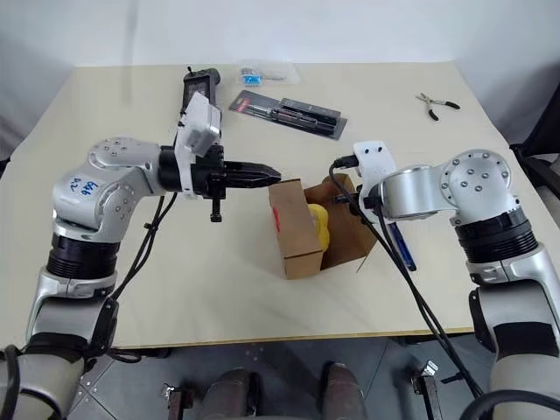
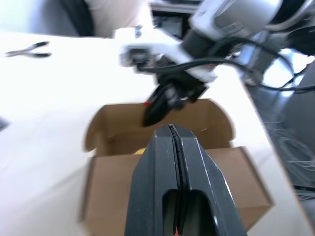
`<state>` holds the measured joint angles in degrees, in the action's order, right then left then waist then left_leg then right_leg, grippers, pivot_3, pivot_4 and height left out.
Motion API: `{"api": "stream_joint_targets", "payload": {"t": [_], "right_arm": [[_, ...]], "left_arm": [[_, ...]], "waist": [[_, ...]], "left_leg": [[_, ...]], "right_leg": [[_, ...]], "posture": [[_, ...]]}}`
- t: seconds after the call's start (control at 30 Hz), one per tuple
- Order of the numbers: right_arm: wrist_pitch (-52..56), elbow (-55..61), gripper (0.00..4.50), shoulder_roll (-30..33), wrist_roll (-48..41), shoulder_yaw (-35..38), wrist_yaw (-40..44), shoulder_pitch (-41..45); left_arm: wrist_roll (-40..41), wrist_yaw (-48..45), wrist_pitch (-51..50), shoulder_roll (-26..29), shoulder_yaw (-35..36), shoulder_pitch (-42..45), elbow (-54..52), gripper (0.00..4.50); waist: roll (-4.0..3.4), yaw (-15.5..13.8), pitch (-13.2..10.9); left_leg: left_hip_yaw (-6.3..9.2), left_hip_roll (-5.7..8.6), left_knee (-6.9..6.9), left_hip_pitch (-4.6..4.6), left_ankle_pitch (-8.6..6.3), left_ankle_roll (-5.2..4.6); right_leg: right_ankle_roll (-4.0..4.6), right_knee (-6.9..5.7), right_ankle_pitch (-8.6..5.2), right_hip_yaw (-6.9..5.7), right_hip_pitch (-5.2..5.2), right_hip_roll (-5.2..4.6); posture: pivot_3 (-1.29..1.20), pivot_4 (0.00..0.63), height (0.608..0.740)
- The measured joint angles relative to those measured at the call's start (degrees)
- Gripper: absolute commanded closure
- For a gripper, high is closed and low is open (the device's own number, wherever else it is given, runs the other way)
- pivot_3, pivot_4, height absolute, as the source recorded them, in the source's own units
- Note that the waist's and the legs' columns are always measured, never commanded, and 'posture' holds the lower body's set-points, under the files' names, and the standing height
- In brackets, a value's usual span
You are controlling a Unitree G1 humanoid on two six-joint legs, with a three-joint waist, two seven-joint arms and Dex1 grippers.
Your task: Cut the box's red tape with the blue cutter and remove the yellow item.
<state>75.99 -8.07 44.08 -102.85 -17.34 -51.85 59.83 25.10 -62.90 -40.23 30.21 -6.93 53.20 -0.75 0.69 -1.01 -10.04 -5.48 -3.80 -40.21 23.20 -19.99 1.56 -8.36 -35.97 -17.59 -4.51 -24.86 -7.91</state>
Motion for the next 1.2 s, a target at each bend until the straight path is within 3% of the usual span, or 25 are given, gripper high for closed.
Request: {"api": "stream_joint_targets", "payload": {"t": [0.23,0.7,1.03,1.2], "right_arm": [[0.6,0.3,4.48,-0.7,0.4,0.3,0.4,0.6],[0.5,3.5,4.48,2.8,-7.9,0.2,1.3,5.6],[-1.5,4.4,4.48,5.5,-8.7,0.2,0.8,3.0],[-2.3,4.0,4.48,7.0,-9.0,0.1,-0.2,-0.5]], "left_arm": [[-7.8,-3.7,8.3,1.6,-9.2,-2.8,3.8,4.5],[-14.5,-6.4,21.8,6.2,-11.2,-3.7,4.8,4.5],[-15.7,-2.8,21.1,6.6,-9.9,-6.4,2.7,4.5],[-18.9,-1.8,16.0,10.1,-10.3,-10.8,3.5,4.5]], "waist": [[0.0,0.7,0.0],[-0.03,1.0,0.1],[-0.01,-0.1,0.1],[-0.25,-0.4,0.1]], "left_leg": [[0.0,0.0,0.02,0.0,0.01,0.01],[-0.02,-0.01,-0.12,-0.34,0.02,-0.02],[-0.03,-0.01,-0.2,-0.44,0.2,-0.17],[-0.1,0.04,-0.21,-0.33,0.24,-0.24]], "right_leg": [[0.0,0.0,0.0,0.0,-0.01,0.01],[0.05,-0.01,0.02,0.05,0.37,-0.01],[0.22,0.01,0.27,0.08,0.51,-0.03],[0.21,0.03,0.32,0.1,0.4,-0.08]], "posture": [[0.0,0.15,0.74],[0.0,0.15,0.74],[0.0,0.15,0.74],[0.0,0.15,0.74]]}}
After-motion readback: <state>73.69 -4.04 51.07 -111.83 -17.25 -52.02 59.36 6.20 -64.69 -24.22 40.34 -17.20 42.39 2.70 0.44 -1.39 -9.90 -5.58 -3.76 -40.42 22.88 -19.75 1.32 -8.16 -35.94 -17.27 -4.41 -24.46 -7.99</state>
